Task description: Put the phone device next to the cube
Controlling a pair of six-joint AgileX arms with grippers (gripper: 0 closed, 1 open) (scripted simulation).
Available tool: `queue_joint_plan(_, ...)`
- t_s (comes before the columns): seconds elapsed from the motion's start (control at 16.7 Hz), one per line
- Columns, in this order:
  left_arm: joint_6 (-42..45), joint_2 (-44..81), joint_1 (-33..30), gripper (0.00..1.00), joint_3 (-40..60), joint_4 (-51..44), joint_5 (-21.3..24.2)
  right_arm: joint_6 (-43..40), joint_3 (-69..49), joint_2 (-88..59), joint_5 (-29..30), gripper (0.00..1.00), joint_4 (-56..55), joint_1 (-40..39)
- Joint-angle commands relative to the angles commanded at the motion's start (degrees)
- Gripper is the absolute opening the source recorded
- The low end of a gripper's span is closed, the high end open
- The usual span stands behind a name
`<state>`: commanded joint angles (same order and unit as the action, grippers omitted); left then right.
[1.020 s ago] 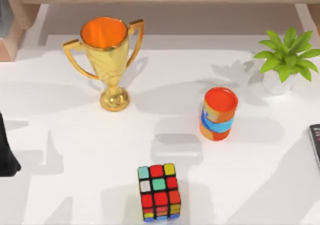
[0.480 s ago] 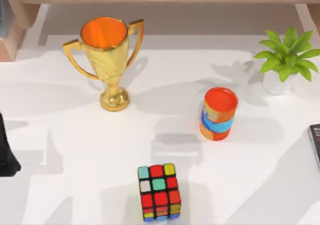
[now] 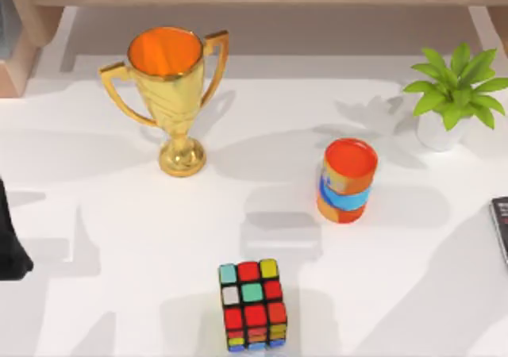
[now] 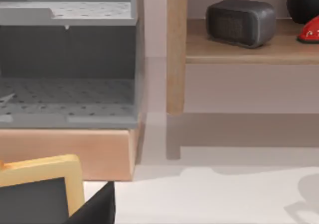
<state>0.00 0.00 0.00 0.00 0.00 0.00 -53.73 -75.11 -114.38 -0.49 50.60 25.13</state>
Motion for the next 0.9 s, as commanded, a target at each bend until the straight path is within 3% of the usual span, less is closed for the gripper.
queue_joint_plan(0.42, 0.00, 0.00, 0.00, 1.00, 0.00, 0.00, 0.00, 8.30, -4.02, 6.15, 0.86, 0.00, 0.86, -4.29)
queue_joint_plan(0.9, 0.00, 0.00, 0.00, 1.00, 0.00, 0.00, 0.00, 34.70, -5.53, 16.00, 0.86, 0.00, 5.16, -20.17)
